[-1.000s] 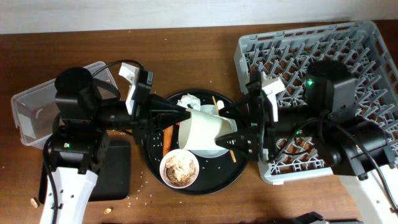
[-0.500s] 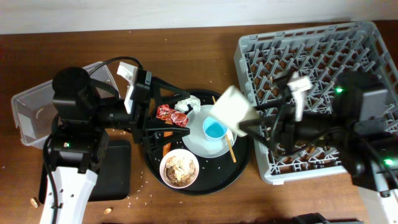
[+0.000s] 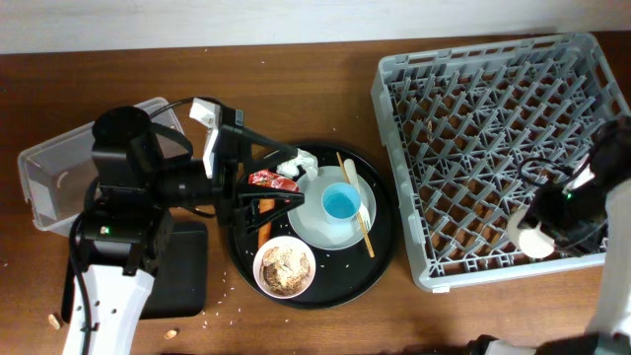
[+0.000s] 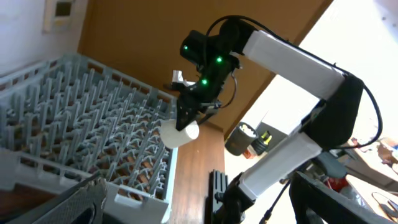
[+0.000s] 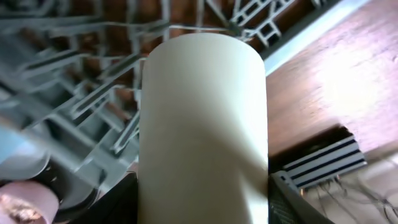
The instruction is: Sort waste into correct bins and load items into the dishwasher rack
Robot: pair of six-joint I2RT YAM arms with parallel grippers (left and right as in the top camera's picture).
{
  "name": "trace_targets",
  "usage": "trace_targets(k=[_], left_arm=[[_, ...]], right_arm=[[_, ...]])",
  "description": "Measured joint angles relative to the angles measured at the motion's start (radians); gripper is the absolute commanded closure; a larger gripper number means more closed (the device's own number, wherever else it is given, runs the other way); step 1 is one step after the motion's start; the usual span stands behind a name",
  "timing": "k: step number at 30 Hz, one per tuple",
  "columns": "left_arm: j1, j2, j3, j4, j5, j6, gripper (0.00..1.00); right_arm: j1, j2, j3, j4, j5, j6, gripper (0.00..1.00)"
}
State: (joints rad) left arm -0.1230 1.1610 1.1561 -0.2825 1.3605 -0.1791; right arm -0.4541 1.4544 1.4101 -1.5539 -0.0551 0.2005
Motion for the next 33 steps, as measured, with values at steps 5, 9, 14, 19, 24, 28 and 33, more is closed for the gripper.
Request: trace_targets(k=[5,9,14,19,24,28,33], left_arm=[[0.0,0.0,0.0,-0.068,-0.072,0.032,0.07],[0.0,0.0,0.0,-0.075,-0.105,0.048,0.07],[-0.051,0.0,0.005,-0.314,-0.367,0.104,0.19],[-0.304,0.063,0.006,-0.45,-1.005,0.131,0.32],[-0.414,0.369,0.005,-0.347,-1.225,0.093,0.42],[-0.415,0.511,0.005,-0.238,-1.234,0.051,0.5],[-0.433,0.581,0.005,-0.205,-1.202,0.037,0.97]], right_arm=[[-0.047,0.078,0.0,0.047,0.032,0.018,0.17],[-0.048,0.087,0.0,0.074,0.028,0.032,0.14],[-0.047,0.065,0.12,0.041,-0.205,-0.093,0.15],[0.021,-0.28,0.252,0.039,-0.466,-0.201,0.14],[0.089,-0.401,0.255,0.005,-0.504,-0.204,0.13],[0.089,-0.381,0.253,-0.029,-0.505,-0.204,0.13],[0.089,-0.334,0.247,-0.034,-0.504,-0.204,0.13]])
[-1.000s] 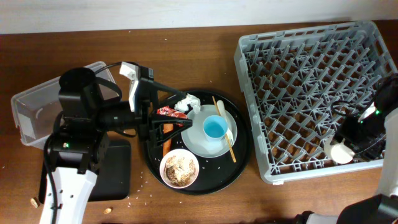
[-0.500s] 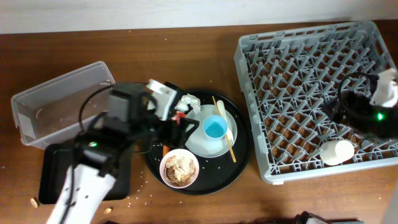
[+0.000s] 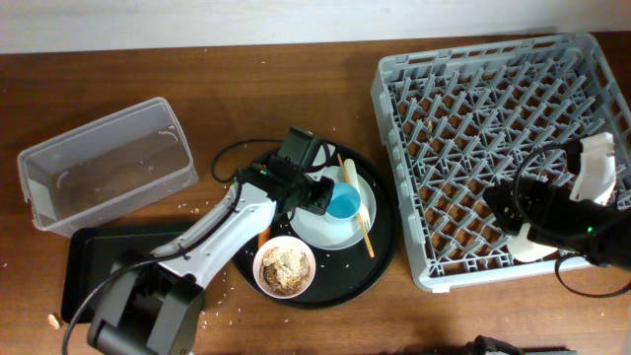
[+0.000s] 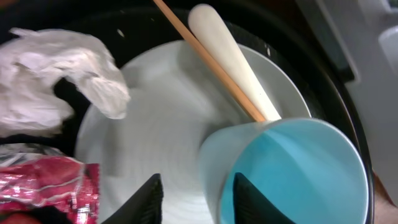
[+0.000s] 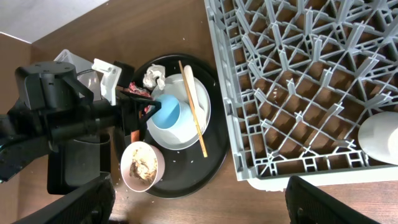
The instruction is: Sort waste into correct bins and load items into the dishwasher rack
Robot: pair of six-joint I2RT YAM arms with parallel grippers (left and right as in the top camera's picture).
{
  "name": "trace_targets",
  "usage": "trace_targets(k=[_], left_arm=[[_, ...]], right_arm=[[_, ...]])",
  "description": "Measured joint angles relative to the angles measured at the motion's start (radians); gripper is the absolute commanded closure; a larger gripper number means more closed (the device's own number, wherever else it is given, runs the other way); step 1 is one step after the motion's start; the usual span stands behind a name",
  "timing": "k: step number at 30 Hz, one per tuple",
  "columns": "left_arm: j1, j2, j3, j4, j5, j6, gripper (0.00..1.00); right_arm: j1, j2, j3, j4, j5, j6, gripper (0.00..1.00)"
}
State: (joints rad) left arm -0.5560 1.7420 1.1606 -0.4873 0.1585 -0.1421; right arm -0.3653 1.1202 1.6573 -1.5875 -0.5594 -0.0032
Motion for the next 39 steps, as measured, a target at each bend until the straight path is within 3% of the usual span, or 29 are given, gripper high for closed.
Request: trace_targets(k=[4,6,10,14,16,18,20,22,25,29,30,31,32,33,36,39], left_arm=[[-0.01,0.008,0.001,0.006,0.003,-0.004,1.0],[0.007,-0.003,0.035,-0.084,0.018,-0.004,1.0],[0.138,-0.195,0.094,-0.168,0.132,-0.005,1.0],[0.377,-0.354,0.109,0.052,0.803,-0.009,1.0],[0.384,-0.356,0.109,0.138,1.086,-0.015,1.0],[0.353,-0.359,0.109,0.22,1.262,-0.023,1.0],[0.323,-0.372,0.109,0.286,1.332,-0.027,1.0],[0.322,-0.421,0.108,0.347,1.347,-0.027,1.0],[0.321,-0.463,0.108,0.401,1.352,-0.027,1.0],[0.323,-0.469,0.108,0.402,1.353,-0.027,0.99],[0.328,-0.469,0.108,0.402,1.352,-0.031,0.83],[0.328,-0.469,0.108,0.403,1.353,-0.032,0.52],[0.327,-0.469,0.108,0.401,1.353,-0.031,0.33],[0.322,-0.469,0.108,0.404,1.358,-0.034,0.01],[0.32,-0.469,0.108,0.406,1.361,-0.035,0.01],[0.32,-0.469,0.108,0.409,1.354,-0.035,0.01]], right_arm=[[0.0,0.007,-0.001,-0.011,0.0,-0.001,0.13],[0.0,0.007,-0.001,-0.026,0.0,-0.003,0.13],[0.001,0.007,-0.003,-0.043,-0.015,-0.034,0.14],[0.089,0.008,-0.005,-0.022,-0.203,-0.133,0.16],[0.193,0.007,-0.01,0.087,-0.301,-0.158,0.17],[0.375,0.021,-0.01,0.251,-0.381,-0.131,0.2],[0.494,0.06,-0.01,0.332,-0.407,-0.1,0.2],[0.592,0.104,-0.01,0.358,-0.455,-0.101,0.27],[0.72,0.106,-0.01,0.36,-0.463,-0.136,0.31],[0.74,0.107,-0.01,0.374,-0.464,-0.164,0.42],[0.74,0.104,-0.01,0.38,-0.464,-0.173,0.45],[0.74,0.1,-0.01,0.382,-0.463,-0.18,0.46],[0.74,0.091,-0.01,0.395,-0.457,-0.179,0.47],[0.74,0.082,-0.01,0.397,-0.441,-0.178,0.47],[0.74,0.011,-0.01,0.399,-0.326,-0.136,0.48],[0.745,-0.113,-0.009,0.376,0.031,0.072,0.46]])
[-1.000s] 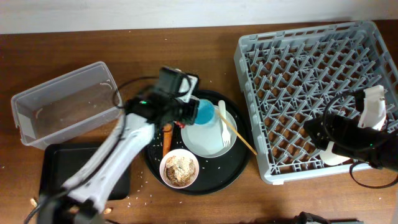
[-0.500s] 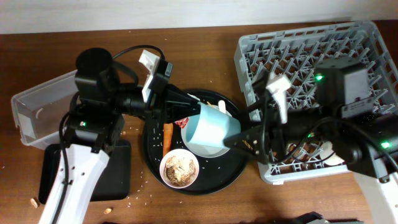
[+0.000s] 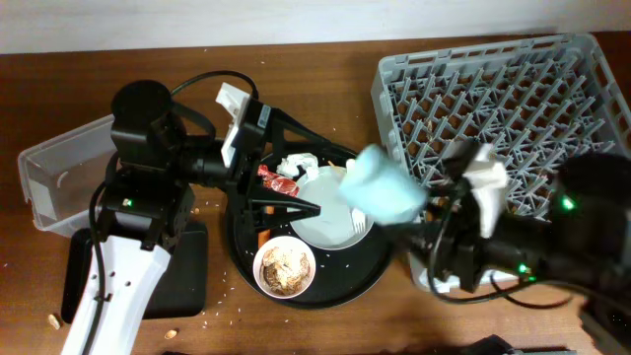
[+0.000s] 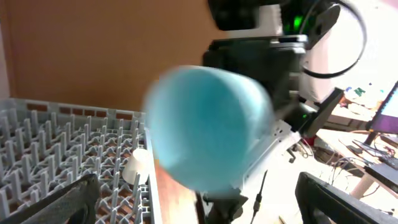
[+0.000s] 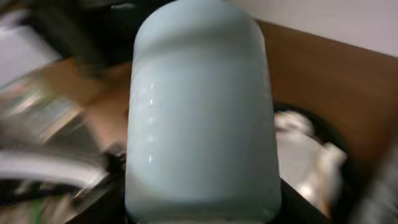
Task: Sort waste into correct bins and load items into the dishwasher rack
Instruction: 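Move the blue cup into the dish rack and release it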
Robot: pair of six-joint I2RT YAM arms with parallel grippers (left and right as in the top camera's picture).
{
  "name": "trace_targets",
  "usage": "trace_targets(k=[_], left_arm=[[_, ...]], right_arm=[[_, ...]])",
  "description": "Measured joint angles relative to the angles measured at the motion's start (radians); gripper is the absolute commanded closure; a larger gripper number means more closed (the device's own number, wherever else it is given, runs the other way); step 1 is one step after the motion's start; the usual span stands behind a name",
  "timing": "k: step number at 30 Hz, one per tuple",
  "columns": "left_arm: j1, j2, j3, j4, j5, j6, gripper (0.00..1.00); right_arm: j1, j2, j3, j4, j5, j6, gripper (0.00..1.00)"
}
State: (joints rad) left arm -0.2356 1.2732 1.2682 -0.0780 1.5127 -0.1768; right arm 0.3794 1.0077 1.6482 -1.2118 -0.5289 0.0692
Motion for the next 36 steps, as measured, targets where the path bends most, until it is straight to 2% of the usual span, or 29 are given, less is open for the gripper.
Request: trace_targets(k=[3,6,8,9,13,14,17,18,19,20,21,23,32,34,36], left_arm=[[-0.002,-0.002,0.0,0.001,0.007,0.0,0.01],[-0.002,-0.002,0.0,-0.003,0.01,-0.004,0.01],[-0.002,-0.002,0.0,-0.009,0.01,-0.004,0.01],[-0.002,-0.002,0.0,-0.01,0.01,-0.004,0.01],[-0.003,-0.002,0.0,-0.012,0.011,-0.005,0.01],[-0.004,-0.003,0.0,-0.011,0.014,-0.007,0.01],[-0.005,-0.003,0.0,-0.031,0.018,-0.008,0.01],[-0.005,-0.003,0.0,-0.031,0.017,-0.008,0.01],[-0.005,-0.003,0.0,-0.031,0.018,-0.008,0.01],[-0.005,-0.003,0.0,-0.032,0.018,-0.008,0.01],[-0.005,-0.004,0.0,-0.031,0.018,-0.008,0.01],[-0.005,-0.004,0.0,-0.032,0.018,-0.008,0.0],[-0.005,-0.004,0.0,-0.032,0.018,-0.008,0.01],[-0.005,-0.004,0.0,-0.033,0.018,-0.008,0.01],[-0.005,-0.004,0.0,-0.033,0.017,-0.007,0.01]], right_arm=[[0.0,-0.031,0.003,-0.137,0.472,0.262,0.45],[-0.021,-0.01,0.004,-0.255,0.824,0.454,0.45],[-0.121,0.017,0.004,-0.283,0.884,0.484,0.45],[-0.23,0.047,0.004,-0.292,0.906,0.48,0.45],[-0.688,0.242,0.006,-0.29,0.756,0.327,0.47],[-0.831,0.363,0.003,-0.293,0.67,0.286,0.48],[-1.061,0.582,0.003,-0.283,0.514,0.238,0.48],[-1.09,0.635,0.003,-0.281,0.477,0.229,0.47],[-1.112,0.705,0.003,-0.276,0.421,0.214,0.4],[-1.117,0.761,0.003,-0.261,0.389,0.211,0.24],[-1.117,0.795,0.003,-0.254,0.369,0.209,0.15],[-1.117,0.822,0.003,-0.212,0.35,0.21,0.1],[-1.117,0.822,0.02,-0.154,0.317,0.213,0.12],[-1.117,0.822,0.033,-0.134,0.301,0.224,0.18],[-1.117,0.822,0.076,-0.145,0.239,0.203,0.18]])
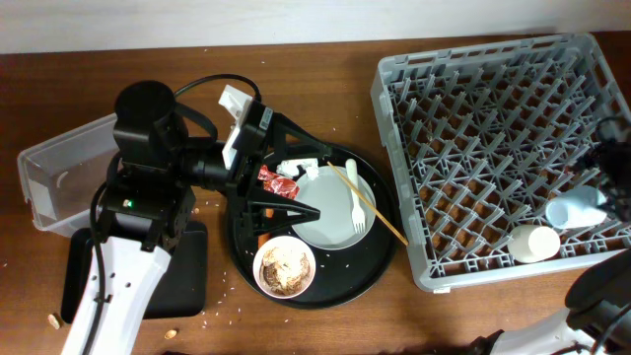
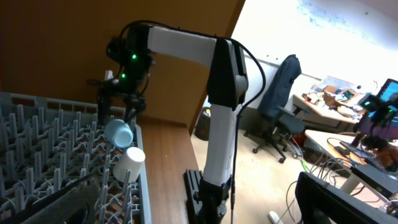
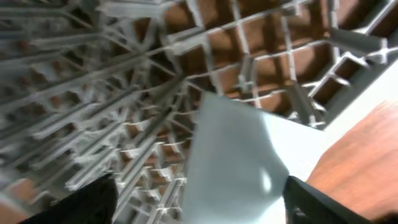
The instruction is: Sort waste into correct bins and load items into the dishwasher rack
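The light-blue cup [image 1: 572, 210] lies tilted in the grey dishwasher rack [image 1: 493, 148], at its front right, next to a white cup [image 1: 532, 242]. My right gripper [image 1: 592, 200] hangs just over the blue cup [image 3: 239, 162] and looks open, with a gap on the left side. From the left wrist view the blue cup [image 2: 118, 132] and the white cup [image 2: 129, 163] show under the right gripper [image 2: 118, 113]. My left gripper [image 1: 323, 185] is open and empty above the black round tray [image 1: 389, 247].
On the tray are a white plate [image 1: 330, 225] with a fork [image 1: 353, 202] and a chopstick [image 1: 373, 209], a bowl of food [image 1: 284, 266], a red wrapper [image 1: 271, 179] and crumpled tissue [image 1: 296, 163]. A clear bin [image 1: 54, 177] and a black flat bin [image 1: 187, 266] stand left.
The blue cup was in my right gripper over the tray's right edge. It now lies in the rack beside the white cup, and the gripper looks open above it. The left arm has hardly moved.
First my right gripper held the white cup over the rack's front right corner. Then that cup lay in the rack and my left gripper was down at the blue cup on the plate. Later the right gripper held the blue cup; now it lies in the rack.
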Robot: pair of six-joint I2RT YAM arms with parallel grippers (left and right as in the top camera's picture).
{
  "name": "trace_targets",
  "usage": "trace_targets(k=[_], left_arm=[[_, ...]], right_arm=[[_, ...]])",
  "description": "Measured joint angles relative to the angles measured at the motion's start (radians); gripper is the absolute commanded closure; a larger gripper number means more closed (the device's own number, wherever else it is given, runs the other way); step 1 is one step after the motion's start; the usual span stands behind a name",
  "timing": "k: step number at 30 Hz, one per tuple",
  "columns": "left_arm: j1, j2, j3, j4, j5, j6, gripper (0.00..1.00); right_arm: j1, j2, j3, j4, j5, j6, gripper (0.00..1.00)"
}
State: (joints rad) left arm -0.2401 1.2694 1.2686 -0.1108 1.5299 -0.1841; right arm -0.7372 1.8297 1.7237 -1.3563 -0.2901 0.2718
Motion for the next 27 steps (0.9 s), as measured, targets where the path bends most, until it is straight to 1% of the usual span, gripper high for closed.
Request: trace_targets(k=[1,2,3,4,6,7,8,10,11,13,16,17,19,22,24,26,27], left_arm=[[0.0,0.0,0.0,0.0,0.0,0.0,0.01],[0.0,0.0,0.0,0.0,0.0,0.0,0.01],[0.0,0.0,0.0,0.0,0.0,0.0,0.01],[0.0,0.0,0.0,-0.001,0.0,0.0,0.01],[0.0,0.0,0.0,-0.001,0.0,0.0,0.01],[0.0,0.0,0.0,-0.001,0.0,0.0,0.01],[0.0,0.0,0.0,-0.001,0.0,0.0,0.01],[0.0,0.0,0.0,-0.001,0.0,0.0,0.01],[0.0,0.0,0.0,-0.001,0.0,0.0,0.01],[0.0,0.0,0.0,0.0,0.0,0.0,0.01],[0.0,0.0,0.0,0.0,0.0,0.0,0.0],[0.0,0.0,0.0,-0.001,0.0,0.0,0.01],[0.0,0.0,0.0,-0.001,0.0,0.0,0.01],[0.0,0.0,0.0,-0.001,0.0,0.0,0.0],[0.0,0.0,0.0,0.0,0.0,0.0,0.01],[0.0,0.0,0.0,-0.001,0.0,0.0,0.01],[0.0,0.0,0.0,0.0,-0.008,-0.01,0.01]], right_arm=[[0.0,-0.008,0.062,-0.043,-0.032,-0.015,0.2],[0.001,-0.034,0.109,-0.085,-0.046,-0.021,0.29],[0.012,-0.071,0.129,-0.134,-0.045,-0.034,0.32],[0.034,-0.105,0.139,-0.19,-0.012,-0.039,0.41],[0.156,-0.161,0.145,-0.26,0.088,-0.041,0.75],[0.224,-0.158,0.113,-0.251,0.134,-0.027,0.78],[0.257,-0.156,0.08,-0.246,0.169,-0.004,0.81],[0.283,-0.156,-0.044,-0.176,0.227,0.038,0.85],[0.285,-0.154,-0.1,-0.162,0.257,0.051,0.85],[0.285,-0.152,-0.213,-0.07,0.313,0.077,0.86],[0.282,-0.153,-0.31,-0.027,0.367,0.108,0.88],[0.27,-0.153,-0.318,-0.009,0.389,0.116,0.9],[0.226,-0.152,-0.309,0.004,0.402,0.121,0.9],[0.149,-0.152,-0.208,0.006,0.383,0.121,0.88],[0.144,-0.152,-0.177,0.008,0.358,0.121,0.79],[0.143,-0.156,-0.101,-0.026,0.221,0.066,0.5],[0.141,-0.17,-0.046,-0.066,0.125,0.013,0.38]])
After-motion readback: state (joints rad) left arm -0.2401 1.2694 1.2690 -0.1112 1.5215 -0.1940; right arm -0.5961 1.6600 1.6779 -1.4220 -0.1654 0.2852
